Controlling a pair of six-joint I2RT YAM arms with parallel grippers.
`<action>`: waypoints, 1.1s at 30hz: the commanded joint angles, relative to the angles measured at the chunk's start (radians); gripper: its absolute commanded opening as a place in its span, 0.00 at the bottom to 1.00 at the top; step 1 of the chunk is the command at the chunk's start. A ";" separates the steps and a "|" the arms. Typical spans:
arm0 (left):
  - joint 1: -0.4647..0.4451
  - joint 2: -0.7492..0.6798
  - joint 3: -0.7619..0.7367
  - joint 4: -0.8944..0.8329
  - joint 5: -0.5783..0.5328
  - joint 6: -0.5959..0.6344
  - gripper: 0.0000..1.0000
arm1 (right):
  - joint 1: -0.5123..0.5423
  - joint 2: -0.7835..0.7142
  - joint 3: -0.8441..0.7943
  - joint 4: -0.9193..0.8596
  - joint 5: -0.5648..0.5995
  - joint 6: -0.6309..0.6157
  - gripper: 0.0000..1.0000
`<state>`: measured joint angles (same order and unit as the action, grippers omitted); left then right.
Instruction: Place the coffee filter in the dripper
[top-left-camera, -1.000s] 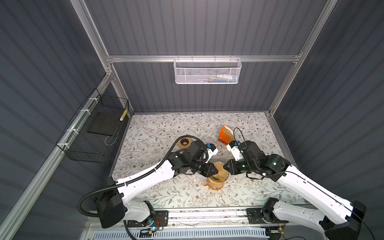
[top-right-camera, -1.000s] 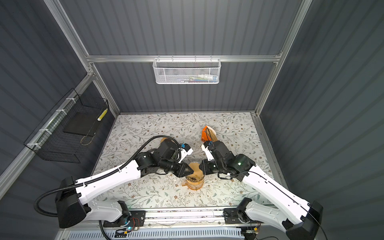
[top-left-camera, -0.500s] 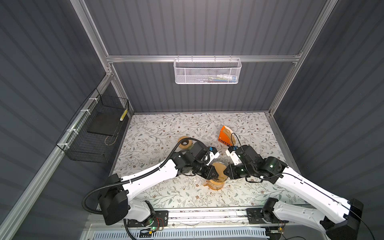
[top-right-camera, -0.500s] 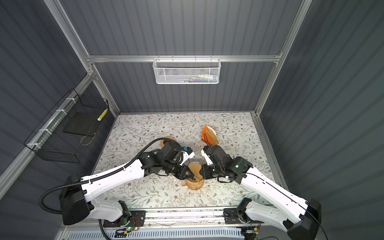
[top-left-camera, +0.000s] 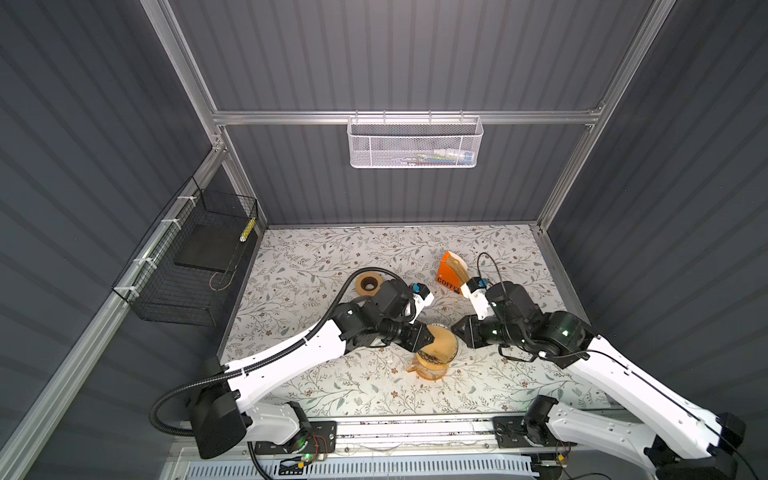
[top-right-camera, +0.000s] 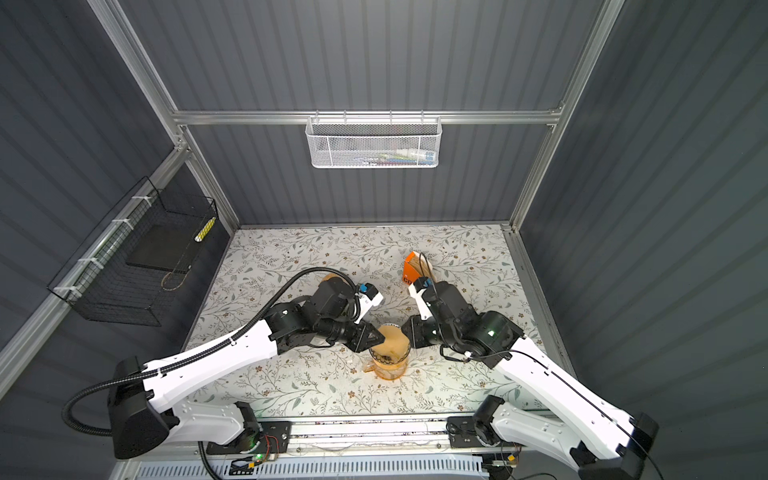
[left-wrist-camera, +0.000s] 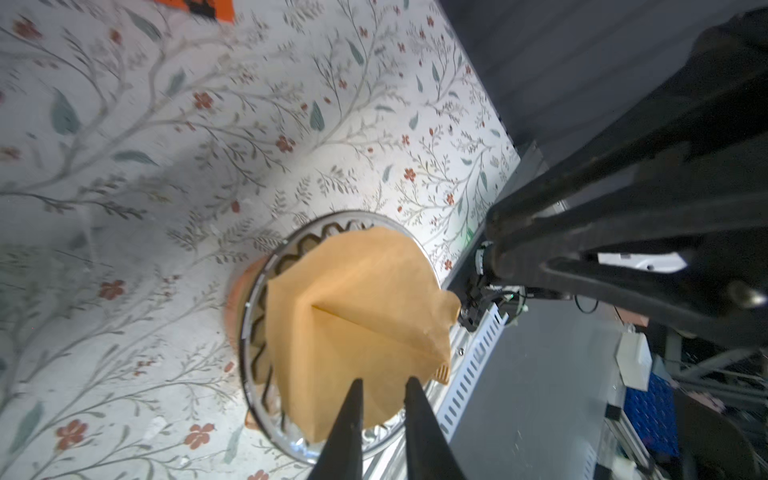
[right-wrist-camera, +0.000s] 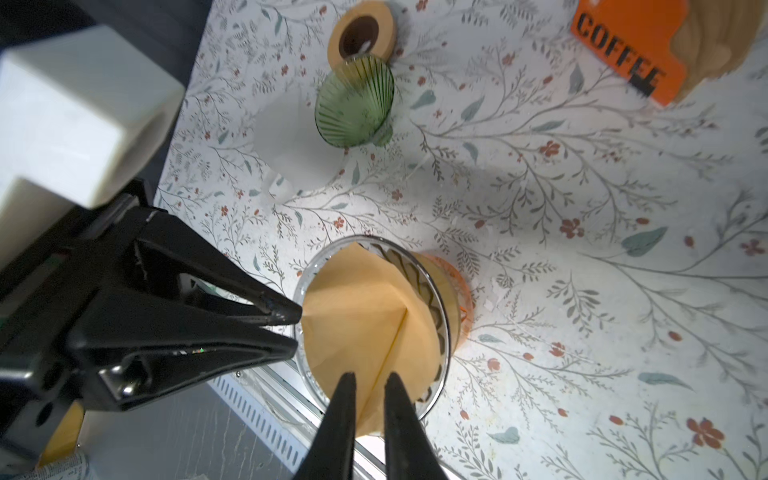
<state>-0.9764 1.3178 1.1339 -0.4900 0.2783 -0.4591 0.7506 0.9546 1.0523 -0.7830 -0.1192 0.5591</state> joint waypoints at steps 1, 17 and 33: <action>0.000 -0.026 0.071 -0.037 -0.148 -0.018 0.20 | -0.056 -0.015 0.028 0.001 0.008 -0.047 0.18; 0.448 -0.134 -0.083 -0.113 -0.127 -0.139 0.22 | -0.170 0.144 0.125 0.152 -0.137 -0.144 0.20; 0.559 -0.339 -0.373 -0.198 -0.197 -0.199 0.66 | -0.348 0.355 0.197 0.318 -0.444 -0.141 0.41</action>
<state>-0.4236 1.0100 0.7830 -0.6689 0.1005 -0.6415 0.4282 1.2942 1.2053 -0.5159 -0.4694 0.4183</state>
